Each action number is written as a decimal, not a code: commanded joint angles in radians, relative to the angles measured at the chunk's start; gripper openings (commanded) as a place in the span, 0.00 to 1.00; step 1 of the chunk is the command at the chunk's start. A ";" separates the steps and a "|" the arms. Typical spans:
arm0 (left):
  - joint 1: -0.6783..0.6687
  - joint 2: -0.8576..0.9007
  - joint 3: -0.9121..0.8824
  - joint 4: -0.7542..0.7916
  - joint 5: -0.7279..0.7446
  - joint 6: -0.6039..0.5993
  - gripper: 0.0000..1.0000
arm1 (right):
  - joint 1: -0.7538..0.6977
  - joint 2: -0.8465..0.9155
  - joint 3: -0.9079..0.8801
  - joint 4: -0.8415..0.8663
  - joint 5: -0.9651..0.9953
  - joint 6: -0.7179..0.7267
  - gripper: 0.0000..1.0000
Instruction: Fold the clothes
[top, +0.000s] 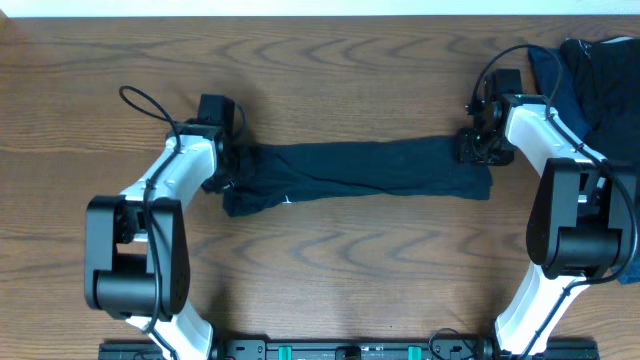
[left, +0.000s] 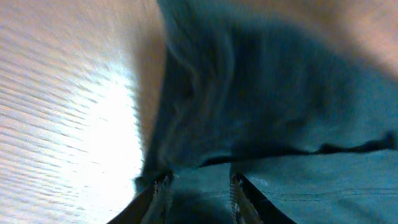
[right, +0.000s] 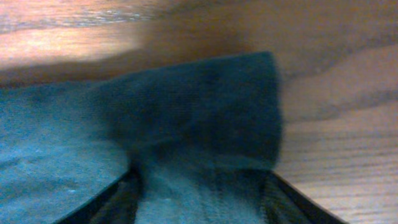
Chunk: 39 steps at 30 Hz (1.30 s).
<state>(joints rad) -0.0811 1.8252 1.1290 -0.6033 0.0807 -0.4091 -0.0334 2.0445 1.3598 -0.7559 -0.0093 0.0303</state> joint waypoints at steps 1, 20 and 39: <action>0.006 -0.097 0.080 -0.003 -0.032 0.015 0.37 | 0.001 0.035 -0.036 0.003 0.062 -0.005 0.45; 0.006 -0.383 0.102 -0.037 -0.045 0.045 0.40 | -0.074 0.035 -0.028 0.005 0.084 -0.014 0.53; 0.006 -0.381 0.099 -0.082 -0.093 0.083 0.41 | -0.154 0.009 0.113 -0.165 -0.163 -0.140 0.70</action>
<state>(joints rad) -0.0803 1.4509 1.2182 -0.6800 0.0097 -0.3393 -0.1635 2.0579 1.4578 -0.9104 -0.1513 -0.0921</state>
